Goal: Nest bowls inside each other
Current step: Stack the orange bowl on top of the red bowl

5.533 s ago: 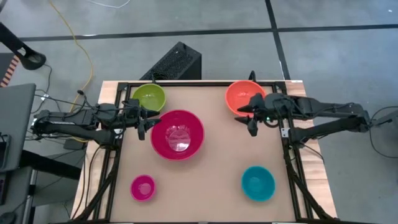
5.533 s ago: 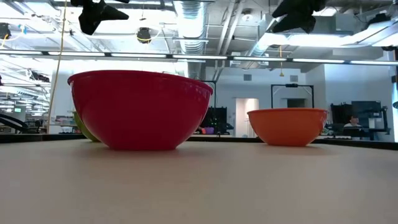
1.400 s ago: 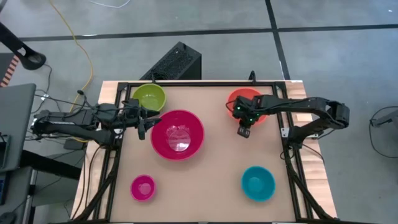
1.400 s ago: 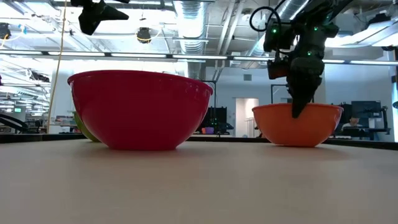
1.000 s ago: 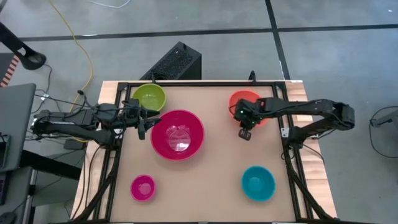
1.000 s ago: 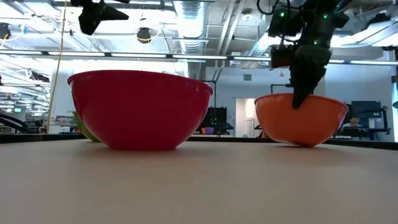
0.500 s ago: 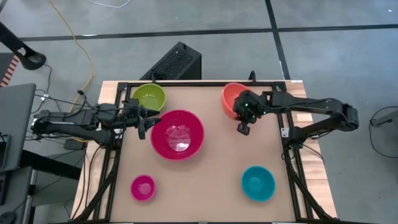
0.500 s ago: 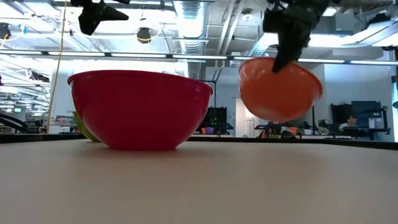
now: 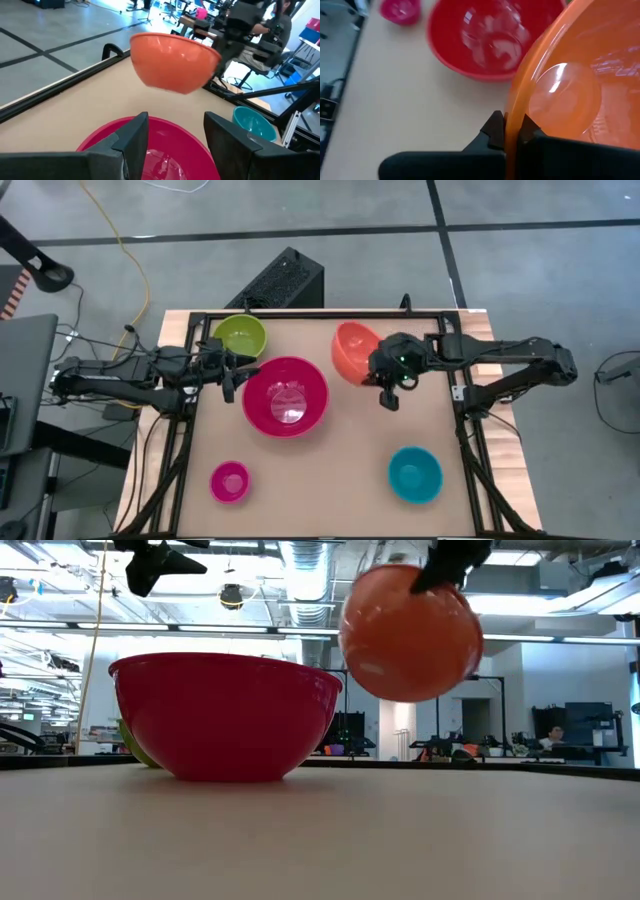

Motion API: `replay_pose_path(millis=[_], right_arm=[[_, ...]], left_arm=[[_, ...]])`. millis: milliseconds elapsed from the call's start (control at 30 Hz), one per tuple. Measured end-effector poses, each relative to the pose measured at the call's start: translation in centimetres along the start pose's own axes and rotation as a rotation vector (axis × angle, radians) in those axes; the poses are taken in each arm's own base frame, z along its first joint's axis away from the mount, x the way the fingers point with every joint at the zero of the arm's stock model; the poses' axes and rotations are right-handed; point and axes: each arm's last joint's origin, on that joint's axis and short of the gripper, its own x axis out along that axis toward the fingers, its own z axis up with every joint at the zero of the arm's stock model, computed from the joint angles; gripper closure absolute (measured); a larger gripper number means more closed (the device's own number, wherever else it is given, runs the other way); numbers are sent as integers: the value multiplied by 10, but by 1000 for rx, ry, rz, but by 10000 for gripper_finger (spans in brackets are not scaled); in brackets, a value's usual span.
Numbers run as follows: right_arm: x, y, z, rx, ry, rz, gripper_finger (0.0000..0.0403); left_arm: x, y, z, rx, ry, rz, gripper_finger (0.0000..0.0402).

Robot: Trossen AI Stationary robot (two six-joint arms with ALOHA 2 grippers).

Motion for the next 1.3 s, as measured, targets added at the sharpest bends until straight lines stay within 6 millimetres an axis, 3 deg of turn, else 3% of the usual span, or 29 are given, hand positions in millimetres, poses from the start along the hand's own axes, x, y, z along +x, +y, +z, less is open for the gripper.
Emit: replay_pose_path(millis=[333, 500, 733, 933, 1067, 1300], right_arm=[[7, 21, 19, -30, -176, 79, 403], [43, 32, 33, -70, -107, 186, 403], [92, 51, 74, -180, -80, 301, 401], [116, 49, 100, -223, -56, 298, 400], [137, 41, 98, -191, -8, 332, 399], [178, 32, 70, -171, 199, 319, 399]], left_arm=[[0, 2, 1, 1, -23, 55, 222], [0, 0, 7, 4, -97, 63, 222], [-2, -2, 22, 22, -236, 39, 222], [-1, -1, 22, 20, -234, 37, 222], [-1, -1, 22, 20, -234, 35, 222], [-1, -1, 23, 18, -238, 35, 222]])
